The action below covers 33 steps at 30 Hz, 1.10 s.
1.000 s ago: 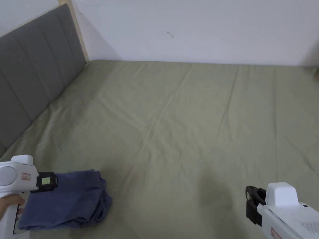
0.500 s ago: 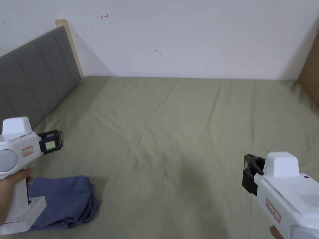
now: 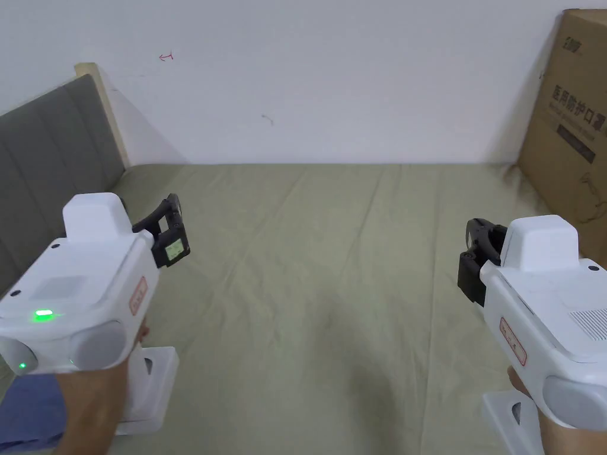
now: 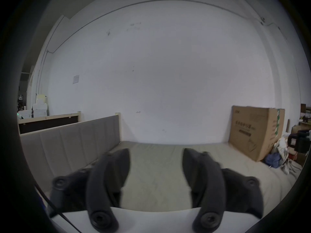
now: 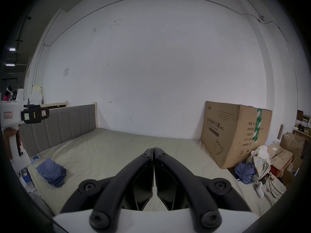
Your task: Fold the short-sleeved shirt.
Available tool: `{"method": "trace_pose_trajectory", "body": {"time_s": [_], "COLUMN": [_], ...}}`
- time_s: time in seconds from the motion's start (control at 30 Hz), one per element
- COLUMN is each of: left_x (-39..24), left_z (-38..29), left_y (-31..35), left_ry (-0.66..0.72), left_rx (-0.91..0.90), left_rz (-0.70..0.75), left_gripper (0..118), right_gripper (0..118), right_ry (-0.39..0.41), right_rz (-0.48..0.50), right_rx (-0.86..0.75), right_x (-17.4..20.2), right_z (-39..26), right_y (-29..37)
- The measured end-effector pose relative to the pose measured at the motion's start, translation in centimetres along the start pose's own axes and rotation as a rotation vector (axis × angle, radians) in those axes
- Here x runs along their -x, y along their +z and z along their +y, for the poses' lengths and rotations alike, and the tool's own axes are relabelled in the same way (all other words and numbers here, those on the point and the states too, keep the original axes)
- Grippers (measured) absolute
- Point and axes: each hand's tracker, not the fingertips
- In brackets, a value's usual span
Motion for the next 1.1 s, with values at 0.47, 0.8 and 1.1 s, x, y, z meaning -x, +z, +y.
{"method": "trace_pose_trajectory", "body": {"time_s": [0.47,0.8,1.1], "left_x": [-5.9,-6.2,-6.3], "left_z": [-3.0,-3.2,-3.2], "left_y": [0.2,0.4,0.6], "left_ry": [0.027,0.023,0.009], "left_rx": [-0.013,-0.006,-0.005], "left_rz": [-0.125,-0.144,-0.156], "left_gripper": [0,0,0], "right_gripper": [0,0,0], "right_ry": [-0.027,-0.036,-0.032], "right_rz": [-0.064,-0.07,-0.069], "right_rx": [-0.017,-0.018,-0.013], "right_x": [-2.8,-3.1,-2.9], "right_z": [-1.5,-1.6,-1.8], "right_y": [0.6,1.0,1.0]}}
